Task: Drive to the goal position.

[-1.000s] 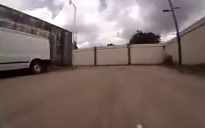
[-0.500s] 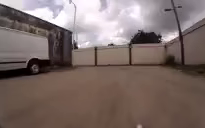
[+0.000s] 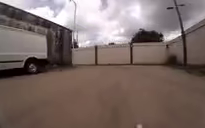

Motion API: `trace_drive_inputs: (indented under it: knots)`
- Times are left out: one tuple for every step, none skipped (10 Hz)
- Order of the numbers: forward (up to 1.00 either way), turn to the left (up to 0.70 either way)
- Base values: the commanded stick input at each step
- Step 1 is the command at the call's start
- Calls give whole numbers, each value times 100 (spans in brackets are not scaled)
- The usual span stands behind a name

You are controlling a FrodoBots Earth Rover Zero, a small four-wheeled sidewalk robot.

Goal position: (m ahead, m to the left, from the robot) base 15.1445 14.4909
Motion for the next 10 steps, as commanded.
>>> trace_drive_inputs:
  knots:
    - [50,0]
    - [50,0]
    - [50,0]
    - [50,0]
    - [50,0]
    - [50,0]
    - [50,0]
    - [50,0]
    - [50,0]
    - [50,0]
